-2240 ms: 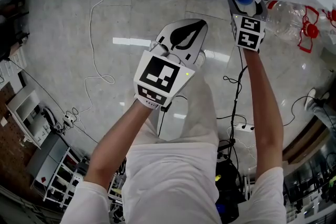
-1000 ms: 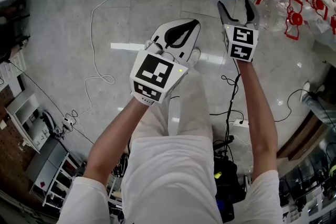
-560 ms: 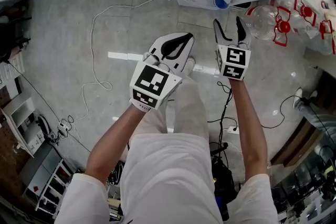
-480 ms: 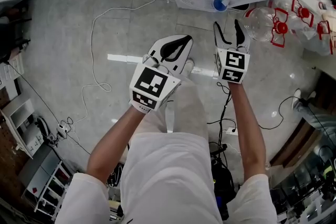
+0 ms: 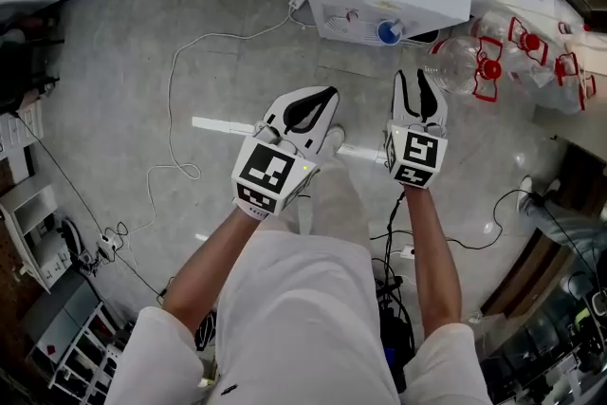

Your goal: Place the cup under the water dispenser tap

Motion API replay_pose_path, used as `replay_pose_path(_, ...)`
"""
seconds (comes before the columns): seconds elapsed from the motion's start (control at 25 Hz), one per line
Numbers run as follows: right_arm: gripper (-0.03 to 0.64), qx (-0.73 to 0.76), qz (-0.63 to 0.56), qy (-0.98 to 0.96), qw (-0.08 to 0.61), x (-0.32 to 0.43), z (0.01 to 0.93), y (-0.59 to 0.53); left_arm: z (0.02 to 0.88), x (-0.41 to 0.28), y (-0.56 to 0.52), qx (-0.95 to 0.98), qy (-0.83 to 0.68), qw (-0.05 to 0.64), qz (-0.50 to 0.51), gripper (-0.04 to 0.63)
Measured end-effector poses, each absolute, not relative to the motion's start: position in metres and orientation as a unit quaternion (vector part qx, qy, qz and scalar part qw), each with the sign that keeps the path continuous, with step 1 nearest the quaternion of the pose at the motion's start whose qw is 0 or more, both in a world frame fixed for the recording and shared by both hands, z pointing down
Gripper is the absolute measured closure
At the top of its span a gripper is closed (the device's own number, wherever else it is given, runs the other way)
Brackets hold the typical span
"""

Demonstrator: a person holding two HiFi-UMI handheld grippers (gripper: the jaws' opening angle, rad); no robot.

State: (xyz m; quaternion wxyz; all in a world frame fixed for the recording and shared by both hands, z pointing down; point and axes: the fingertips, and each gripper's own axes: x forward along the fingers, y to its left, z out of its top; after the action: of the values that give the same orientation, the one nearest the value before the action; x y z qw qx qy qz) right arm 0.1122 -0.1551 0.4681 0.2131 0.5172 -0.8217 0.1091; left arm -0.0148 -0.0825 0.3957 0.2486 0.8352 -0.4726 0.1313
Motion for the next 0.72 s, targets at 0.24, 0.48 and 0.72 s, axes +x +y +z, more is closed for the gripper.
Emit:
replay_pose_path(0.24, 0.531, 0.531, 0.095, -0.822, 0.185, 0.112, 0.424, -0.141, 0.370, -0.023, -0.075, 0.835, -0.481, 0.238, 0.122, 0.595)
replay_pose_path(0.48, 0.557, 0.536, 0.070, -0.823, 0.174, 0.120, 0.379, -0.118, 0.344, -0.027, -0.066, 0.836, -0.488, 0.227, 0.111, 0.595)
replay_pose_path(0.72, 0.601, 0.543, 0.055, -0.826, 0.145, 0.128, 0.325, -0.103, 0.312, -0.032, -0.059, 0.837, -0.496, 0.213, 0.092, 0.595)
